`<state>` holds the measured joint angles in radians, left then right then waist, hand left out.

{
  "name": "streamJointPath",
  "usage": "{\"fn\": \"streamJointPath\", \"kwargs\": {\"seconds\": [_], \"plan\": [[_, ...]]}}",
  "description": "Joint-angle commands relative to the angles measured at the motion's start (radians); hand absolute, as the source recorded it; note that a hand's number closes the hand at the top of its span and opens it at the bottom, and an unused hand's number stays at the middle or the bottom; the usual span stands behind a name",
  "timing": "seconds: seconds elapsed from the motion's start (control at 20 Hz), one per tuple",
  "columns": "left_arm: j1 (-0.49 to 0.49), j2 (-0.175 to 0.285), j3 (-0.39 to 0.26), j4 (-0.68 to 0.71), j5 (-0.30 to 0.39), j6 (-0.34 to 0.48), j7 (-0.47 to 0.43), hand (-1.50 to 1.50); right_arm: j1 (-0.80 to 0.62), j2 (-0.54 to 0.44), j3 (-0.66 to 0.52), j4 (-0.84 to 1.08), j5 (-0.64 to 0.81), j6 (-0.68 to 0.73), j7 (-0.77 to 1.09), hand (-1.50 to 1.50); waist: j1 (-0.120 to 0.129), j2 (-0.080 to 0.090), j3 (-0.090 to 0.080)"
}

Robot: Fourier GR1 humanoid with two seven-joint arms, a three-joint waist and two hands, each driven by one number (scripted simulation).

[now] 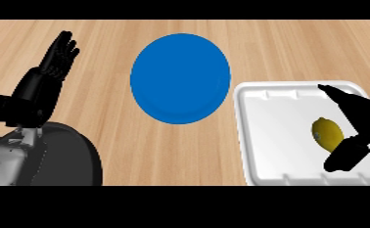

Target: Pick the lemon from the tray and place it in the plate

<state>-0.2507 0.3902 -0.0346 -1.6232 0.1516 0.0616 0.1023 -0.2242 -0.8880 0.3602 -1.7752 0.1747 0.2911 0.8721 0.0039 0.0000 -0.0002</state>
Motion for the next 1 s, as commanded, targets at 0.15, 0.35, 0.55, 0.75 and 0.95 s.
{"fn": "streamJointPath", "kwargs": {"seconds": [0.15,0.35,0.55,0.75,0.95], "plan": [[-0.095,-0.015,0.02,0.019,-0.008,-0.02,0.078,0.0,0.015,0.011,-0.053,0.08,0.051,0.112,-0.001,-1.5,-0.009,0.0,0.0],[-0.06,-0.043,0.045,0.106,-0.043,-0.05,-0.027,0.0,0.03,0.117,-0.063,0.147,0.14,0.108,-0.033,-1.5,-0.007,0.001,0.0],[0.042,-0.028,0.078,-0.006,-0.018,-0.087,-0.02,0.0,0.075,0.147,-0.081,0.205,0.194,0.112,-0.121,-1.5,-0.002,-0.001,0.0],[-0.024,-0.046,0.08,0.005,-0.049,-0.08,0.017,0.0,0.039,0.217,-0.096,0.318,0.244,0.129,-0.201,-1.5,-0.002,0.0,0.0],[0.035,-0.092,0.04,-0.037,-0.092,-0.065,-0.006,0.0,0.111,0.263,-0.062,0.339,0.344,0.069,-0.204,-1.5,-0.002,0.0,0.0]]}}
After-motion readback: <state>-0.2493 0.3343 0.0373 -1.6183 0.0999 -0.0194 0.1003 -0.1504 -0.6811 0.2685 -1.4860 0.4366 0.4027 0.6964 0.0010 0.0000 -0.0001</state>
